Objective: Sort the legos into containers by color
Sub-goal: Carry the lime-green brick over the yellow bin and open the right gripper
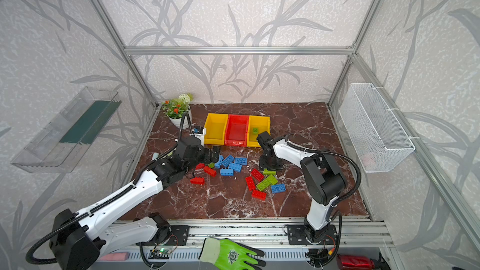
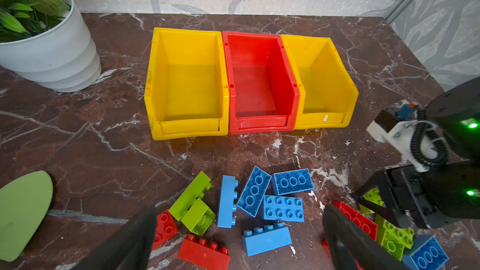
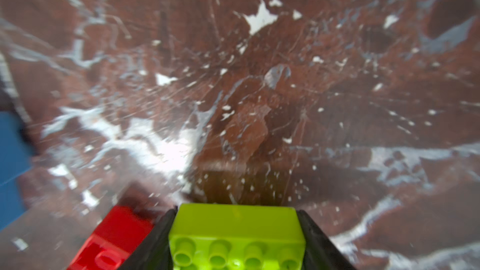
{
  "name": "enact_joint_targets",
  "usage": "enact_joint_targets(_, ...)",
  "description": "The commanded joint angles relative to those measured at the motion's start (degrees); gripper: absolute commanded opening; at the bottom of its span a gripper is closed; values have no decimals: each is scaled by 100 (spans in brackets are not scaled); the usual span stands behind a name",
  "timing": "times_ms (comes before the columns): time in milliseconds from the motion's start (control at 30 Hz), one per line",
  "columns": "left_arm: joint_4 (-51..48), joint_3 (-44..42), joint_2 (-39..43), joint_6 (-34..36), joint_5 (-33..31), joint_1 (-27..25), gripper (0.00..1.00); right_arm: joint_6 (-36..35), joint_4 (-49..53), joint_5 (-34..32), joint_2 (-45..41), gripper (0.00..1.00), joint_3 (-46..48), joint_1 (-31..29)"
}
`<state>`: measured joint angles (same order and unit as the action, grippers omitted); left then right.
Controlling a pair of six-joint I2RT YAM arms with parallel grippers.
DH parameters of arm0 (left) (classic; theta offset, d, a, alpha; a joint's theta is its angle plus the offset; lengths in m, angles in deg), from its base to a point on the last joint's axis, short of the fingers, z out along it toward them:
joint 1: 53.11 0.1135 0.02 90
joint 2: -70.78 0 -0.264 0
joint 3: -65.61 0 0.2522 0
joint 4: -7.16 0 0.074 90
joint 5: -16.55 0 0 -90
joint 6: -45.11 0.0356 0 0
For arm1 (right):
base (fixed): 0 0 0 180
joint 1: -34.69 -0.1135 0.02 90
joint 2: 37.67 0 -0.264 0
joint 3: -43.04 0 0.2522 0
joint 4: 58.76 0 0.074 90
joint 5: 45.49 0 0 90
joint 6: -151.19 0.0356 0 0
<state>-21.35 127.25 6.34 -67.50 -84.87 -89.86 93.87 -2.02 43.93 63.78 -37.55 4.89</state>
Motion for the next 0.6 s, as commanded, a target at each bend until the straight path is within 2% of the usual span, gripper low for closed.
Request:
enact_joint_targets(0,10,260,-258,148,-243,-8,99,-206,518,-245,-239,56,-881,-27)
enact_joint_targets(300,14,1081,-1049,750,-18,43,99,-732,1299,-622,1166,56,-3432,75)
enact_joint_targets(567,2,1447,-1398,1089,94,98,99,-881,1616,-576,2379,56,-4899,257)
